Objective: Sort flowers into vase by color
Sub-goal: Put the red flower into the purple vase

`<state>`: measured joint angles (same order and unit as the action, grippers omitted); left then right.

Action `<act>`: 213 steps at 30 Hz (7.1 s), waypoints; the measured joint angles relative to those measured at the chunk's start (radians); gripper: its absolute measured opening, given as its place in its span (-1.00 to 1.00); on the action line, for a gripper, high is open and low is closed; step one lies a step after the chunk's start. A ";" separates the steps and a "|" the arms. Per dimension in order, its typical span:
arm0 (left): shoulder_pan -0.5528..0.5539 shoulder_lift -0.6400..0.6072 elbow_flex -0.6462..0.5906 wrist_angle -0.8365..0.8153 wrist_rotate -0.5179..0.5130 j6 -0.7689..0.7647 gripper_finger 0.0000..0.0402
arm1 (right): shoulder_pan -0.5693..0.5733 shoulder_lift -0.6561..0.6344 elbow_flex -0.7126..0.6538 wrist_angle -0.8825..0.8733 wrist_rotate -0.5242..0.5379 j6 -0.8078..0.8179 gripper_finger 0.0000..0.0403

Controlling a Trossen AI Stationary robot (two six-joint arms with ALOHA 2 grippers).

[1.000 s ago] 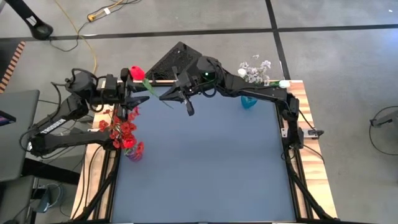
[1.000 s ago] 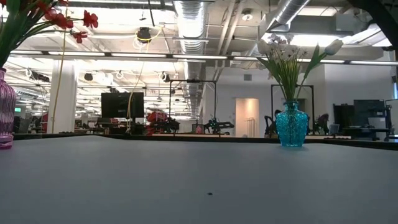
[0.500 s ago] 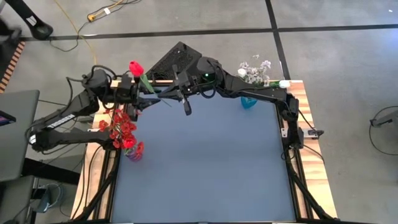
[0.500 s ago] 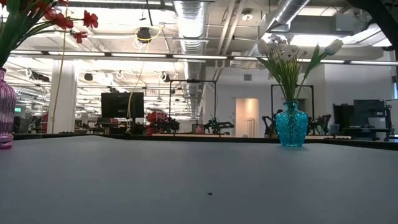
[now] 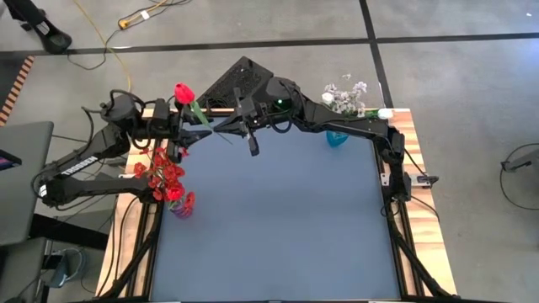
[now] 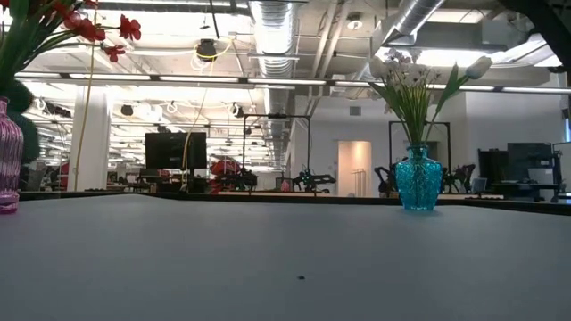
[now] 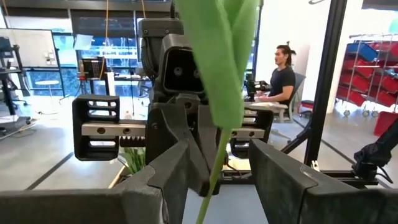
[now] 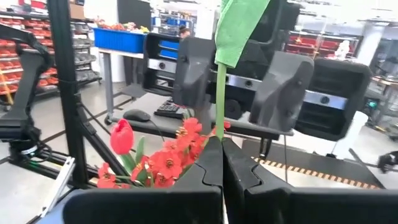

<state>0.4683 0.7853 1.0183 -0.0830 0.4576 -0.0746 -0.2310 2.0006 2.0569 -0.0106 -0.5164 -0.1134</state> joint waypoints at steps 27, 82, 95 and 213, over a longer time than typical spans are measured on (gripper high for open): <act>0.000 0.004 -0.001 -0.011 0.018 -0.016 -0.99 | 0.000 -0.003 0.000 -0.050 0.020 0.000 -0.48; 0.003 -0.555 -0.015 -0.716 0.603 0.007 -1.00 | -0.026 -0.046 -0.001 -0.423 -0.034 -0.106 -0.18; 0.003 -0.557 0.203 -0.988 0.401 0.004 -1.00 | -0.024 -0.048 0.000 -0.420 -0.034 -0.106 -0.18; 0.509 -0.780 -0.064 -1.315 0.224 0.221 -0.50 | 0.020 -0.049 0.000 -0.467 -0.033 -0.149 -0.18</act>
<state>0.9777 0.0054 0.9548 -1.3982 0.6818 0.1462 -0.2108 1.9518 2.0567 -0.4778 -0.5495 -0.2623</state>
